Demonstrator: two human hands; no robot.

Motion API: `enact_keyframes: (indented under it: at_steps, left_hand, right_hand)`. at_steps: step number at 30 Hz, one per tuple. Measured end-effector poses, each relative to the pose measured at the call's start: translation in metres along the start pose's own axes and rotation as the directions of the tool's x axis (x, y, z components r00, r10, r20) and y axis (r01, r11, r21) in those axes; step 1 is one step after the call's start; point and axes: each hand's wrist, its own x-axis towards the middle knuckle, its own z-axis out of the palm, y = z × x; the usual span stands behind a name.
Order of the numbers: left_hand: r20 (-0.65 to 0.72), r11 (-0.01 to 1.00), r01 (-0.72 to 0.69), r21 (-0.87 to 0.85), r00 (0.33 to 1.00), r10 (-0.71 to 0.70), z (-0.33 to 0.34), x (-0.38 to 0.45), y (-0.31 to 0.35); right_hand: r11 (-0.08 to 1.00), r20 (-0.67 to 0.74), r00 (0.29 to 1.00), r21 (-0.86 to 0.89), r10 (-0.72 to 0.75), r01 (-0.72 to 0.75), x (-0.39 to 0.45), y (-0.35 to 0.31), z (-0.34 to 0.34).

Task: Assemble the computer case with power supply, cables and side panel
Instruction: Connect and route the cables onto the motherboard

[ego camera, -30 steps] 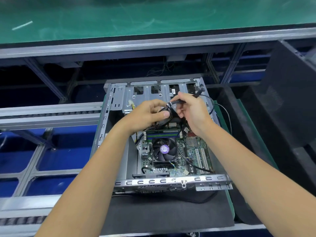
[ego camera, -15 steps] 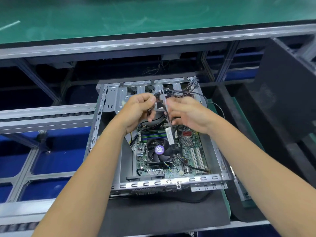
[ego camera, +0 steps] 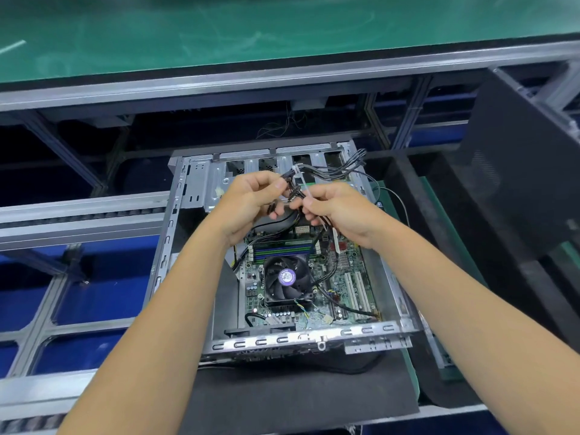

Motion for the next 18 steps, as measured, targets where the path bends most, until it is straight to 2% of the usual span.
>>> enact_keyframes:
  at_steps: [4, 9, 12, 14, 16, 18]
  left_hand:
    - [-0.009, 0.992, -0.01, -0.122, 1.0, 0.009, -0.006, 0.0, 0.004]
    - [0.168, 0.939, -0.006, -0.343, 0.983, 0.068, -0.015, -0.004, 0.003]
    - [0.247, 0.942, -0.003, -0.334, 0.965, 0.09, -0.015, -0.006, 0.002]
    - [0.253, 0.957, -0.003, -0.289, 0.964, 0.08, -0.013, -0.005, 0.002]
    - [0.234, 0.971, -0.009, -0.24, 0.97, 0.067, -0.01, -0.004, 0.003]
    - [0.175, 0.982, -0.014, -0.186, 0.983, 0.048, -0.006, -0.002, 0.003]
  right_hand:
    - [0.997, -0.016, 1.0, 0.077, -0.019, 0.02, -0.001, -0.002, 0.0]
    - [0.978, -0.218, 0.976, 0.208, 0.014, 0.032, 0.003, -0.006, 0.003]
    - [0.966, -0.353, 0.933, 0.257, 0.063, 0.032, 0.005, -0.007, 0.003]
    - [0.991, -0.456, 0.889, 0.128, 0.038, 0.023, 0.007, -0.007, 0.0]
    - [0.998, -0.485, 0.874, 0.055, 0.019, 0.009, 0.008, -0.009, -0.003]
    - [0.997, -0.461, 0.887, 0.073, 0.031, 0.003, 0.008, -0.011, -0.004]
